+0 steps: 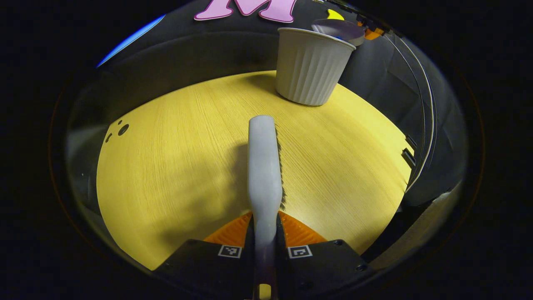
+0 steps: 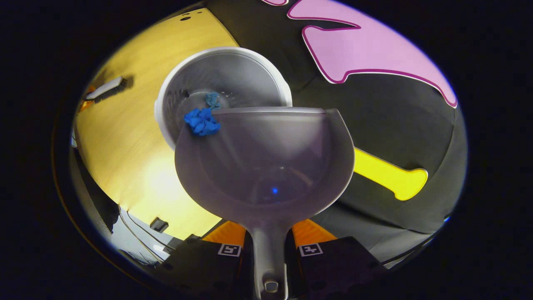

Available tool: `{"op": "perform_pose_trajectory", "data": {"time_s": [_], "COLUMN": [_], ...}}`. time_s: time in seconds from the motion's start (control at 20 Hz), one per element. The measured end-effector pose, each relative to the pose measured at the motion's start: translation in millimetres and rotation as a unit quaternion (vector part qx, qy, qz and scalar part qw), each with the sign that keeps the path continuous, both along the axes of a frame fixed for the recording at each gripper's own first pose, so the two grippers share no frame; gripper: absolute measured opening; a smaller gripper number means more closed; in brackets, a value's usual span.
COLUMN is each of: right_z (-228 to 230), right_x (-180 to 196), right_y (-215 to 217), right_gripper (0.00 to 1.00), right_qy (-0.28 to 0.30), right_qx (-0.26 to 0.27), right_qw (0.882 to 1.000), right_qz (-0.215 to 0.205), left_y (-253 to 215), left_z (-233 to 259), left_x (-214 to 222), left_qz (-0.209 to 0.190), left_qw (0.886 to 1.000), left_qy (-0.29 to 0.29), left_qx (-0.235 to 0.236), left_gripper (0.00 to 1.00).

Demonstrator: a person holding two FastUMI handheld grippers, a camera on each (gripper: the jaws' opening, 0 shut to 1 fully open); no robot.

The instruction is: Pick up the small broom and dustpan from the desktop, sweep the trash into the dustpan with the broom, and then empty the trash into the garbage bin.

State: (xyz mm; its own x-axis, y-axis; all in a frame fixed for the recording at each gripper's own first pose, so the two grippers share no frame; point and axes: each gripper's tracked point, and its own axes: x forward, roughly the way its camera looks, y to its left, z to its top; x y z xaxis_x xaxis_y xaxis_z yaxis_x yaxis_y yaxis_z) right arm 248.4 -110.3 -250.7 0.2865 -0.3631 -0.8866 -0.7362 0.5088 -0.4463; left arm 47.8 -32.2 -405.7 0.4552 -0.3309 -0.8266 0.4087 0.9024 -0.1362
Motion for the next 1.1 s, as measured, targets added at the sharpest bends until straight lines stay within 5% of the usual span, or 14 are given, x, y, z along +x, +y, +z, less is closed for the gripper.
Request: {"op": "perform_pose_trajectory", "data": {"time_s": [0.3,0.65,0.9,1.1], "right_z": [2,13,39,65], "right_x": [1,2,-13,-38], "right_y": [5,-13,-18,1], "right_gripper": [0.35,0.35,0.35,0.35], "right_qy": [-0.003,-0.059,-0.117,-0.155], "right_qx": [0.002,0.048,0.154,0.247], "right_qw": [1.000,0.995,0.970,0.941], "right_qz": [-0.003,-0.060,-0.145,-0.169], "left_y": [1,2,4,10], "left_z": [1,4,6,7], "left_x": [-2,-2,-1,0], "left_qz": [0.003,0.007,0.015,0.027], "left_qw": [1.000,1.000,1.000,0.999], "left_qy": [0.000,-0.007,-0.008,-0.006], "left_qx": [0.001,0.007,0.015,0.025], "left_gripper": [0.26,0.25,0.25,0.26]}}
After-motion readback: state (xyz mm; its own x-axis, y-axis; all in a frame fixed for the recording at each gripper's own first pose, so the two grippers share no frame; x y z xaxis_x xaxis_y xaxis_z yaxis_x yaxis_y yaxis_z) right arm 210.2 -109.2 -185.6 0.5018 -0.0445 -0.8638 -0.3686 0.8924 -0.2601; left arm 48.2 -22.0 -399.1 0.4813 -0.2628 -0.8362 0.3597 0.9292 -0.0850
